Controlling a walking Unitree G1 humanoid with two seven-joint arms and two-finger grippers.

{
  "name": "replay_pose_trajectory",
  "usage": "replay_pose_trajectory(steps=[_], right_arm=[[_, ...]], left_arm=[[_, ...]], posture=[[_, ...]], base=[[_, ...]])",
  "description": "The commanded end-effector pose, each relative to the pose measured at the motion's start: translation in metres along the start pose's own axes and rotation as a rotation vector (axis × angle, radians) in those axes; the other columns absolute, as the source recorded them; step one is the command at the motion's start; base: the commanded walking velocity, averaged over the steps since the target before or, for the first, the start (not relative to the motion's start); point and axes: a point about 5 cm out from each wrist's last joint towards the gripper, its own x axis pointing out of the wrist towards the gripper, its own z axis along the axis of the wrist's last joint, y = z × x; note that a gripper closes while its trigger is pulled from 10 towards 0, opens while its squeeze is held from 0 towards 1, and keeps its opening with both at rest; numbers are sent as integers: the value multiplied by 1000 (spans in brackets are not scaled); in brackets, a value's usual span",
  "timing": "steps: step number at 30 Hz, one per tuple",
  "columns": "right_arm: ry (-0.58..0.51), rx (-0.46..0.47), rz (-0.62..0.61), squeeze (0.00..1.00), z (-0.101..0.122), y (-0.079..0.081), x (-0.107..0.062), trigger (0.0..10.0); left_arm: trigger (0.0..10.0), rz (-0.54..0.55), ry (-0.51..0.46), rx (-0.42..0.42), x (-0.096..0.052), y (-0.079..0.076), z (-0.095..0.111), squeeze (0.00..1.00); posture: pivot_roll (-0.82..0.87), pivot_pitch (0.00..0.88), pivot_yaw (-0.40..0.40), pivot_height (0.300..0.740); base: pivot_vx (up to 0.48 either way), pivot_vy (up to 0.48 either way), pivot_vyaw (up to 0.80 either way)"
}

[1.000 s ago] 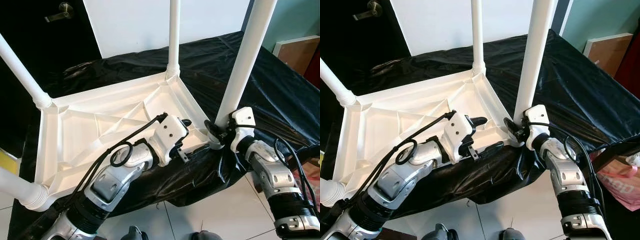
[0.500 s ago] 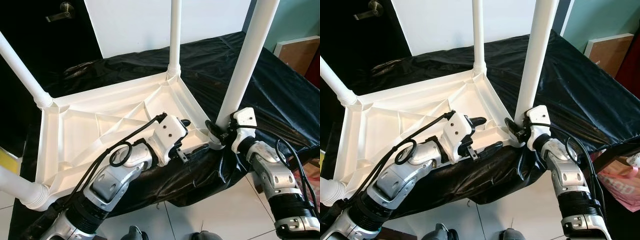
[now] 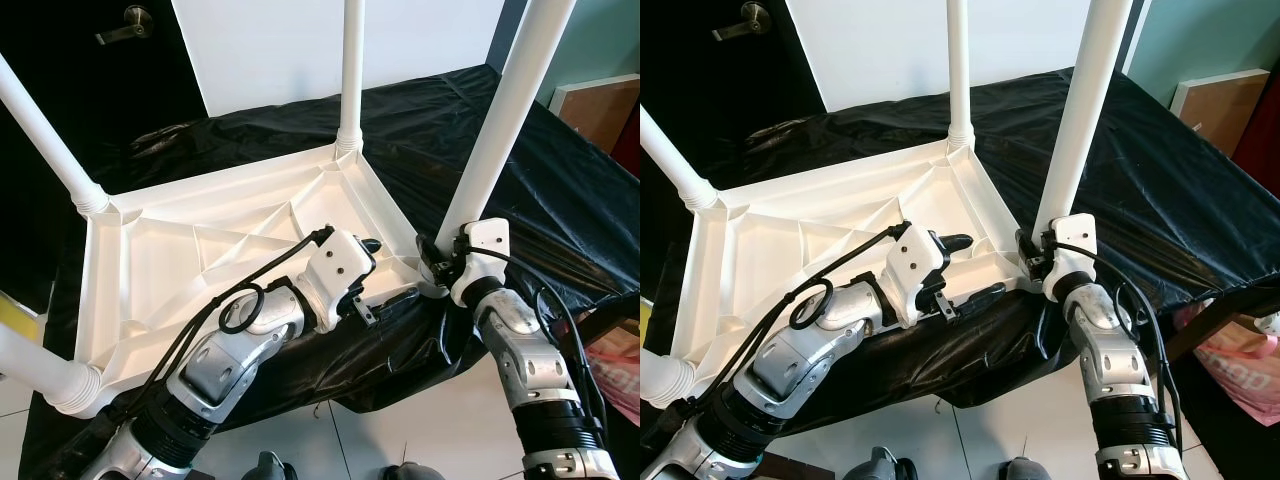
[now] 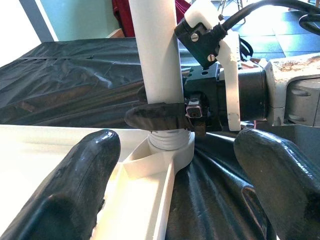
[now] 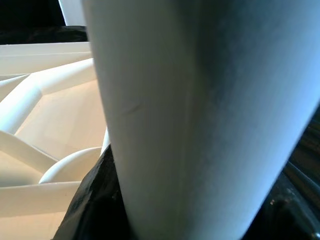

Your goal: Building children table

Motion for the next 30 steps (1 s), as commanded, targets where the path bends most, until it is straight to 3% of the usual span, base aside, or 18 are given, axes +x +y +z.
replay_pose_trajectory(steps=[1,5,8,11,19,23,24,27,28,30], right_arm=[[81,39,-72,0,-17,-6,-6,10000],[88,71,-145,0,-21,7,-8,10000],[105,114,-293,0,-24,22,-9,10000],[107,130,-333,0,-23,27,-8,10000],[96,151,-334,0,-19,36,-8,10000],[67,148,-334,0,-13,32,-8,10000],[56,141,-336,102,-12,31,-8,10000],[50,135,-340,102,-11,30,-8,10000],[42,137,-336,1000,-10,29,-8,10000],[20,136,-311,1000,-7,26,-8,10000]], left_arm=[[10000,-110,-2,0,-1,-7,1,0],[10000,-110,-2,-2,-1,-7,1,0],[10000,-106,-1,-2,-1,-7,1,0],[10000,-104,-2,-2,-1,-7,1,0],[10000,-101,-2,-2,-1,-7,1,0],[10000,-101,-3,-2,0,-7,1,0],[10000,-102,-4,-2,0,-8,1,0],[10000,-102,-4,-3,0,-8,1,0],[10000,-103,-4,-2,0,-8,1,0],[10000,-101,-4,-2,0,-8,1,0]], posture=[[-82,83,62,740],[-79,84,61,740],[-73,83,54,740],[-73,83,54,740],[-71,82,53,740],[-73,79,47,740],[-73,78,47,740],[-73,78,47,740],[-72,78,46,740],[-73,75,43,740]], base=[[0,0,0],[0,0,0],[0,0,0],[0,0,0],[0,0,0],[0,0,0],[0,0,0],[0,0,0],[0,0,0],[0,0,0]])
